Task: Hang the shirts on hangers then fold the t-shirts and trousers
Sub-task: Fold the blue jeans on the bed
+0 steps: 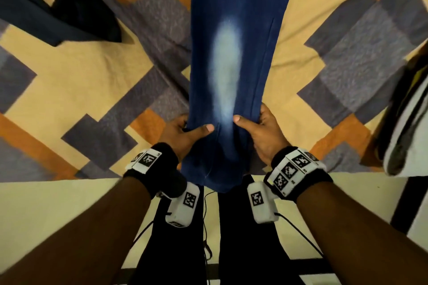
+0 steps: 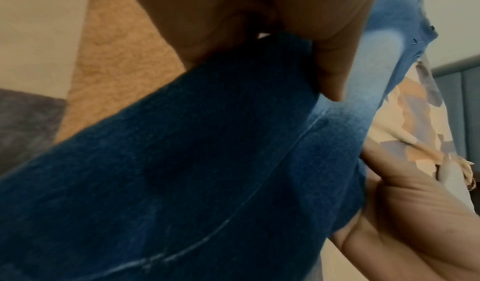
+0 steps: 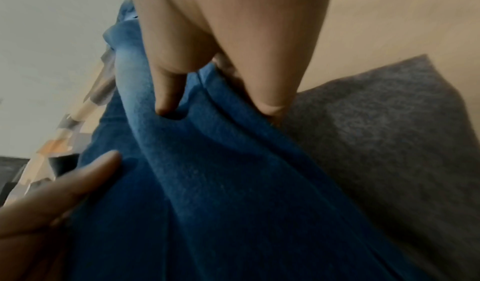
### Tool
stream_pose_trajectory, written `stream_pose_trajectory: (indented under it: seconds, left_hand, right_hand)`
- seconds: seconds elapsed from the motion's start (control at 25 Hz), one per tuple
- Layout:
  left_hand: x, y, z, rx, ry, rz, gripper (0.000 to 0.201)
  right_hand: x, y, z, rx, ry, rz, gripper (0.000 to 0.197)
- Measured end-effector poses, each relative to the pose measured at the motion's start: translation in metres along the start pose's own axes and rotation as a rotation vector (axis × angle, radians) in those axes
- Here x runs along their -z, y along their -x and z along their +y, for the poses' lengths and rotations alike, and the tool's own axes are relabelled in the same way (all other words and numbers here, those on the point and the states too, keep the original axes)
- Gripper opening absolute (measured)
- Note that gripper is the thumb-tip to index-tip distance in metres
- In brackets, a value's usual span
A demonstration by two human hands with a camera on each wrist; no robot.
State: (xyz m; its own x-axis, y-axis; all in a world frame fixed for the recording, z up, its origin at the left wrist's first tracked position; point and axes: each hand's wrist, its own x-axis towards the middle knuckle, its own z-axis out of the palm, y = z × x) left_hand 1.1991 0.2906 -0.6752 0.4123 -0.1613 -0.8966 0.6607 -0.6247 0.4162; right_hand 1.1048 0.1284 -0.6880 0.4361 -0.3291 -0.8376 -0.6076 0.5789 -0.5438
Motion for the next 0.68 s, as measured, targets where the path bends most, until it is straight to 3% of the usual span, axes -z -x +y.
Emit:
stream_pose_trajectory:
  seconds: [0.08,0.2,0.28,0.36,0.52,0.68]
  left_hand:
    - [0.001,0.005,0.001,0.06,0.011,-0.039,0.029]
    - [0.008,0.018,-0.005,0.058,0.044,-0.128,0.045]
    - [0.009,0.03,-0.014,0.025,0.081,-0.198,0.036]
    - [0.006,0.038,-0.025,0.015,0.078,-0.208,0.021]
    - [0.001,0.043,-0.049,0.078,0.074,-0.203,0.016]
    - [0.0,0.054,-0.076,0.069,0.02,-0.218,0.013]
  right_hand:
    - [0.0,0.004,-0.001,-0.004,0.043,-0.035,0.028]
    - [0.019,0.013,-0.005,0.088,0.123,0.101,0.028]
    - [0.037,0.019,-0.008,0.168,0.159,0.159,0.03]
    - [0.047,0.023,-0.002,0.128,0.127,0.108,0.028]
    - [0.049,0.041,0.027,-0.194,0.228,-0.193,0.036]
    - [0.063,0.056,0.057,-0.1,0.193,-0.13,0.043]
